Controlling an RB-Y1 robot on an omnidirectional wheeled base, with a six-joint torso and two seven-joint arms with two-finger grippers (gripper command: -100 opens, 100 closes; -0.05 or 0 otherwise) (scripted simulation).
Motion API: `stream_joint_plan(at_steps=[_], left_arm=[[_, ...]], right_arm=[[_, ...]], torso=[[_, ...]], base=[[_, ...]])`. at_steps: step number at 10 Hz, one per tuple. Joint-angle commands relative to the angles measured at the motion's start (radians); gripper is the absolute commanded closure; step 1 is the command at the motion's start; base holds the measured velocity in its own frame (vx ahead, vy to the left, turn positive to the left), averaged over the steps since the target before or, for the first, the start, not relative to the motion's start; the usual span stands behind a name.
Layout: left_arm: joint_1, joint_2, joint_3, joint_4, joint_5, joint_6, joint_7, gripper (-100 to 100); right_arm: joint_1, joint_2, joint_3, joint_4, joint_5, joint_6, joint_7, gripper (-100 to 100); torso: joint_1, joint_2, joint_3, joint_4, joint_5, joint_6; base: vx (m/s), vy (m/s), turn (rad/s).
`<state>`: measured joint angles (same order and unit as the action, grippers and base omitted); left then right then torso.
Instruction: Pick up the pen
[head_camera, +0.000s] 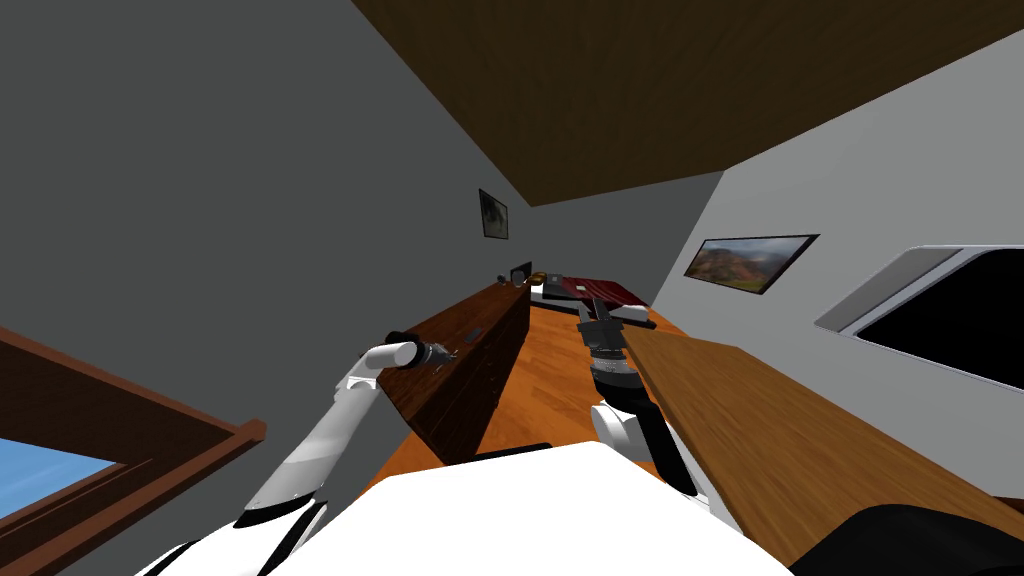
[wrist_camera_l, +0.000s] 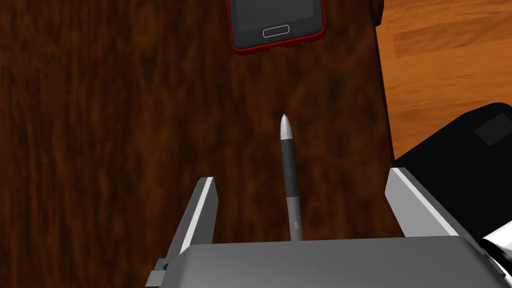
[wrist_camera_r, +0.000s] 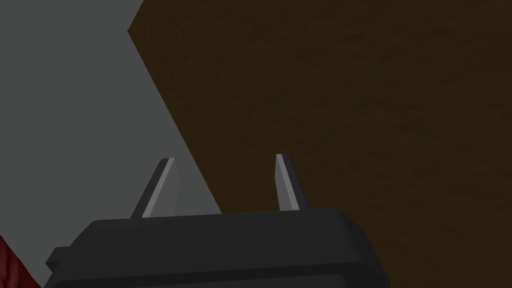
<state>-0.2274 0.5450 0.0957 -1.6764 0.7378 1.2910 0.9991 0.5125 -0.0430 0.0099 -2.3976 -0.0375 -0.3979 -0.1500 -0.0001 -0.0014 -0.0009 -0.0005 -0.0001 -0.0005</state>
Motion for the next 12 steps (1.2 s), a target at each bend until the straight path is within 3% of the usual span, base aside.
stream_joint_plan(at_steps=[1, 6, 7, 8, 9, 11, 12], left_arm=[[-0.013, 0.017, -0.004, 0.029, 0.008, 0.050, 0.029, -100], [-0.027, 0.050, -0.003, 0.064, 0.030, 0.133, 0.068, -100], [-0.027, 0.045, -0.004, 0.062, 0.026, 0.121, 0.061, -100], [-0.027, 0.045, -0.005, 0.063, 0.026, 0.124, 0.063, 0], [-0.023, 0.030, -0.010, 0.090, 0.012, 0.095, 0.051, -100], [-0.019, 0.015, -0.015, 0.117, -0.003, 0.067, 0.039, -100], [-0.018, 0.022, -0.011, 0.105, 0.005, 0.080, 0.043, -100]], right_arm=[[0.000, 0.000, 0.000, 0.000, 0.000, 0.000, 0.000, 0], [0.000, 0.000, 0.000, 0.000, 0.000, 0.000, 0.000, 0], [0.000, 0.000, 0.000, 0.000, 0.000, 0.000, 0.000, 0], [0.000, 0.000, 0.000, 0.000, 0.000, 0.000, 0.000, 0], [0.000, 0.000, 0.000, 0.000, 0.000, 0.000, 0.000, 0], [0.000, 0.000, 0.000, 0.000, 0.000, 0.000, 0.000, 0], [0.000, 0.000, 0.000, 0.000, 0.000, 0.000, 0.000, 0]], torso=[[0.000, 0.000, 0.000, 0.000, 0.000, 0.000], [0.000, 0.001, 0.000, 0.000, 0.000, 0.000], [0.000, 0.001, 0.000, 0.000, 0.000, 0.000], [0.000, 0.001, 0.001, 0.000, 0.000, 0.000], [0.000, 0.002, 0.001, 0.000, 0.000, 0.000], [0.000, 0.001, 0.000, 0.000, 0.000, 0.000], [0.000, 0.000, 0.000, 0.000, 0.000, 0.000]], base=[[0.033, -0.011, 0.003], [0.018, -0.005, 0.000], [0.007, -0.003, 0.001], [0.000, 0.000, 0.000], [0.015, -0.001, -0.046], [0.023, 0.002, -0.037], [0.009, 0.002, -0.005]])
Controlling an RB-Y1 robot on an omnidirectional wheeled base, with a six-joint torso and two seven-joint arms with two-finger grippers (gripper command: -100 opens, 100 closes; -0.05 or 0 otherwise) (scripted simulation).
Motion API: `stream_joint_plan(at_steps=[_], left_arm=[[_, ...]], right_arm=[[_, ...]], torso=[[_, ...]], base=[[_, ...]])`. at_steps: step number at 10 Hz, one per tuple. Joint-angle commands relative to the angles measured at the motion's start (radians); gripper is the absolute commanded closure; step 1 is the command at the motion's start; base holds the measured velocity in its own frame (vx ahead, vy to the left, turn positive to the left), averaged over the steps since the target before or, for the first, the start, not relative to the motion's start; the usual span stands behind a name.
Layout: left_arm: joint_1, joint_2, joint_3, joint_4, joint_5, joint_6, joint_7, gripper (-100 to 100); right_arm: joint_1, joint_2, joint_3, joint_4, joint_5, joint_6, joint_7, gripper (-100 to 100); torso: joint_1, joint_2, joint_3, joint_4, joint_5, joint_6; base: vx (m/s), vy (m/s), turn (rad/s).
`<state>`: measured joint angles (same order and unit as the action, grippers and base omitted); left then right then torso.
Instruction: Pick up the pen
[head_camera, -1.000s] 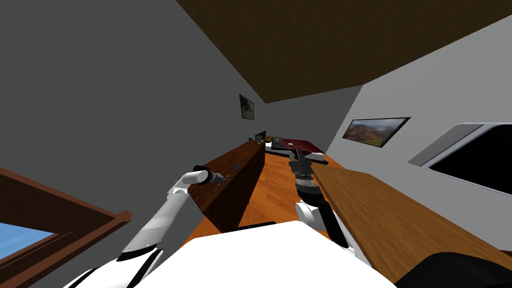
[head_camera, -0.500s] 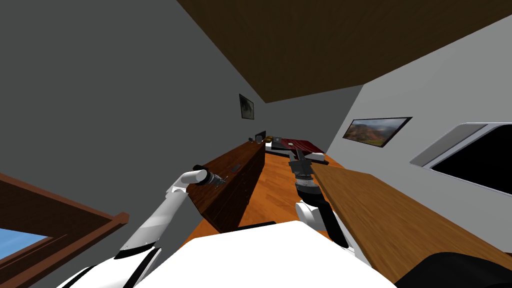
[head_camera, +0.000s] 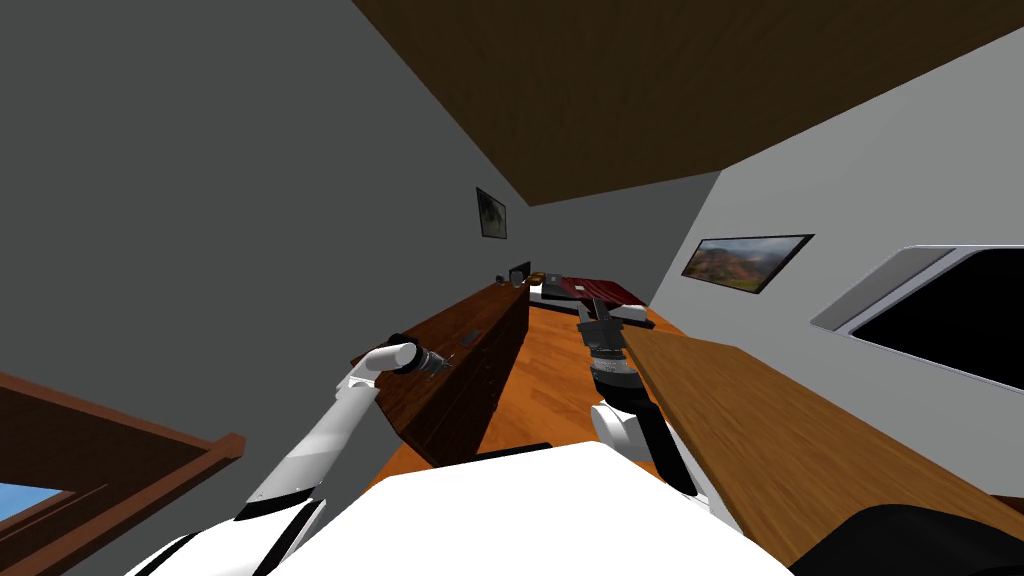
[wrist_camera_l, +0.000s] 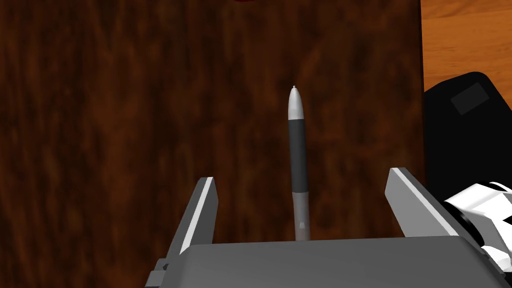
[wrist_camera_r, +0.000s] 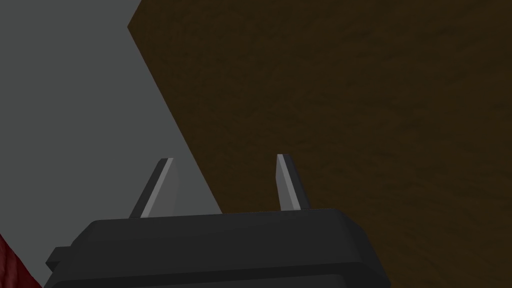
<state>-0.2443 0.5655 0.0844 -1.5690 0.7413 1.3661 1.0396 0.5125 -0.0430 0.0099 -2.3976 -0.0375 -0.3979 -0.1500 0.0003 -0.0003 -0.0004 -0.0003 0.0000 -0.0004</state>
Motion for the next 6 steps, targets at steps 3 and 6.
stream_joint_plan(at_steps=[3, 6], left_arm=[[0.000, 0.000, 0.000, 0.000, 0.000, 0.001, 0.001, 100], [0.000, 0.000, 0.000, 0.000, 0.001, 0.001, 0.001, 0]], right_arm=[[0.000, 0.000, 0.000, 0.000, 0.000, 0.000, 0.000, 0], [0.000, 0.000, 0.000, 0.000, 0.000, 0.000, 0.000, 0]], torso=[[0.000, 0.000, 0.000, 0.000, 0.000, 0.000], [0.001, 0.000, 0.000, 0.000, 0.000, 0.000]], base=[[0.000, 0.000, 0.000], [0.000, 0.000, 0.000]])
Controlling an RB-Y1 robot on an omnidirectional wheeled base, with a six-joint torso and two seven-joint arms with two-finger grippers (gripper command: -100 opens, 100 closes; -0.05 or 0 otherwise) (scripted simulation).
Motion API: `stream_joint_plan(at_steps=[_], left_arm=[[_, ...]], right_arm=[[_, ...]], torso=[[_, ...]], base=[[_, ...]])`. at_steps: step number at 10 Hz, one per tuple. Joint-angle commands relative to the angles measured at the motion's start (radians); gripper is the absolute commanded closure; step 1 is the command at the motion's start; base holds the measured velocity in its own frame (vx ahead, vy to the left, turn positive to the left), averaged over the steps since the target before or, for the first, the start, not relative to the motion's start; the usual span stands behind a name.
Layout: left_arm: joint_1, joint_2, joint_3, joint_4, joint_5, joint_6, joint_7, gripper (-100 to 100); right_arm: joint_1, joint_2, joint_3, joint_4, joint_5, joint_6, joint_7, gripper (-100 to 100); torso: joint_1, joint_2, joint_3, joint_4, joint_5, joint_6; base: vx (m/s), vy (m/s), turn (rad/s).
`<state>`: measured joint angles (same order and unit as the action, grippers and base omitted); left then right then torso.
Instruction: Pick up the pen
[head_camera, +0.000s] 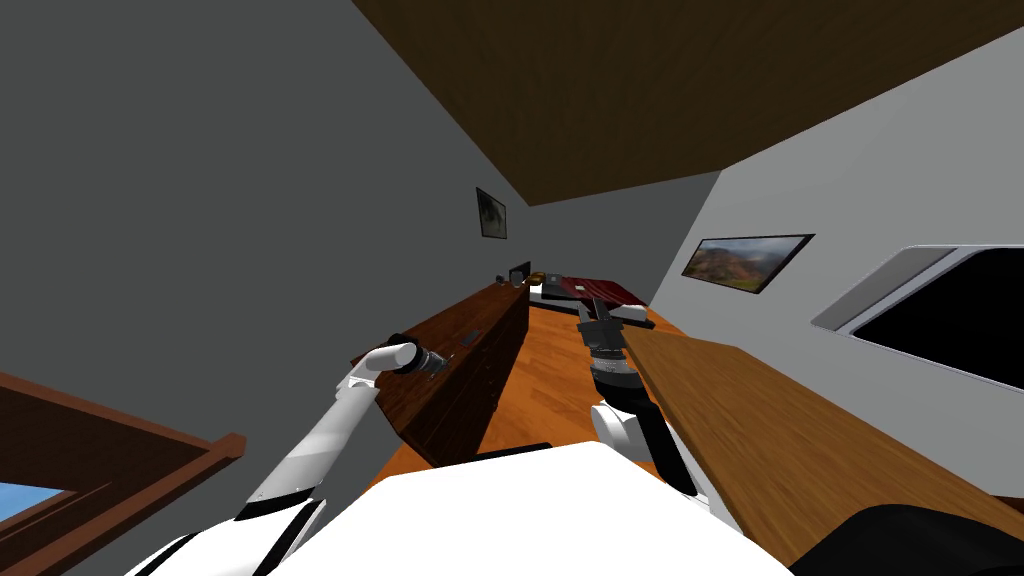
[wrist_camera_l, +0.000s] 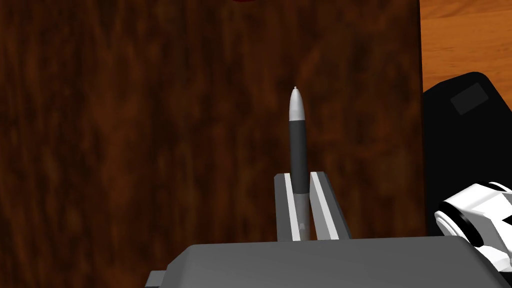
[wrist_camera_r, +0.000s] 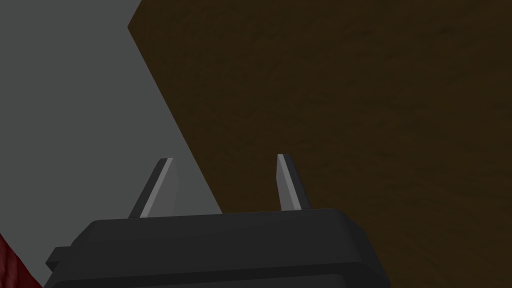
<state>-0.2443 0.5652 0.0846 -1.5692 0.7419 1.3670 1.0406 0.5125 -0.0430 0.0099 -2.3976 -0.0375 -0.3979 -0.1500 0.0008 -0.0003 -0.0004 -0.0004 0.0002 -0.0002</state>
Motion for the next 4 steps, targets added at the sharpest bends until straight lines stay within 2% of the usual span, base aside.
stream_joint_plan(at_steps=[1, 2, 3, 4], left_arm=[[-0.008, 0.016, 0.004, -0.028, 0.013, 0.031, 0.014, 100], [-0.010, 0.025, 0.007, -0.045, 0.022, 0.048, 0.022, 100], [-0.008, 0.020, 0.006, -0.036, 0.017, 0.036, 0.016, 100], [-0.007, 0.021, 0.006, -0.039, 0.018, 0.040, 0.018, 0]], right_arm=[[0.000, 0.000, 0.000, 0.000, 0.000, 0.000, 0.000, 0], [0.000, 0.000, 0.000, 0.000, 0.000, 0.000, 0.000, 0], [0.000, 0.000, 0.000, 0.000, 0.000, 0.000, 0.000, 0], [0.000, 0.000, 0.000, 0.000, 0.000, 0.000, 0.000, 0]], torso=[[0.000, 0.000, 0.000, 0.000, 0.000, 0.000], [0.000, 0.001, 0.001, 0.001, -0.001, -0.001], [0.000, 0.002, 0.002, 0.001, 0.000, -0.001], [0.000, 0.002, 0.001, 0.000, 0.000, 0.000]], base=[[-0.017, -0.004, 0.054], [-0.028, -0.002, 0.054], [-0.012, 0.001, 0.011], [0.000, 0.000, 0.000]])
